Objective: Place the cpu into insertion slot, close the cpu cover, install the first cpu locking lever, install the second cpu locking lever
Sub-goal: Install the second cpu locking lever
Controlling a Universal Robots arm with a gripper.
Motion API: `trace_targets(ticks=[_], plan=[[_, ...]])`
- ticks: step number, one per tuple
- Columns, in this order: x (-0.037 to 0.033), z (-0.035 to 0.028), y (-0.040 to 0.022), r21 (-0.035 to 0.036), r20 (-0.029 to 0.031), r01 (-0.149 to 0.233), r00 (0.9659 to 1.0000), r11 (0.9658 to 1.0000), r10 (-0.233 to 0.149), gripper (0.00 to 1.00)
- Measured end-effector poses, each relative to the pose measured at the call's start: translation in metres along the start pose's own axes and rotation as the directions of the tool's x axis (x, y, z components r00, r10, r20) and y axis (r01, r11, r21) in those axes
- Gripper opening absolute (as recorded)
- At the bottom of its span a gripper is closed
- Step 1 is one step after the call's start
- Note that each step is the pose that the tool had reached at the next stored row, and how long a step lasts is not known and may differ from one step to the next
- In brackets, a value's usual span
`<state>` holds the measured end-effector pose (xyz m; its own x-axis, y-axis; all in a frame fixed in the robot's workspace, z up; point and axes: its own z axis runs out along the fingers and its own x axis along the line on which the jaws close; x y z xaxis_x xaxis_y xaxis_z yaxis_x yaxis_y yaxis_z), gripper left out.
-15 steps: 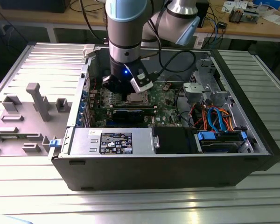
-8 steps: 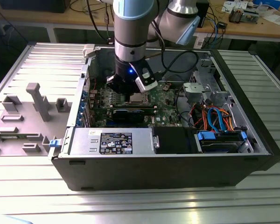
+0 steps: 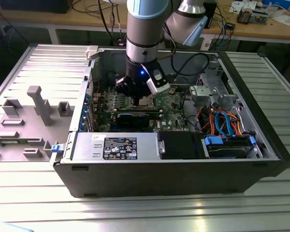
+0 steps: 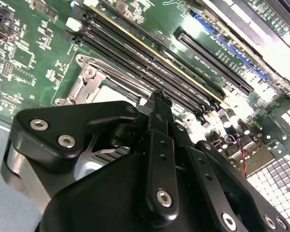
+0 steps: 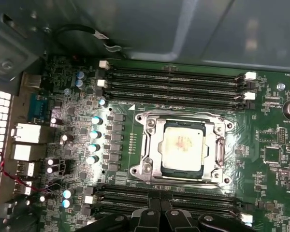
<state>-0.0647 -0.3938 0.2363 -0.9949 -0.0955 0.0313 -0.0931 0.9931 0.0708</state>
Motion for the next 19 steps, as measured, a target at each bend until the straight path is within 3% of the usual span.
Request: trace_targets(ticks=[3,19], plan=[[-0.0045,0.0,0.0014,0.0019,-0.0038,-0.001,1.0,1.0,0.001,0.11],[-0.013,-0.0016,0.0149,0.0017,-0.0098,-0.004,0.9999,1.0,0.004,0.11]])
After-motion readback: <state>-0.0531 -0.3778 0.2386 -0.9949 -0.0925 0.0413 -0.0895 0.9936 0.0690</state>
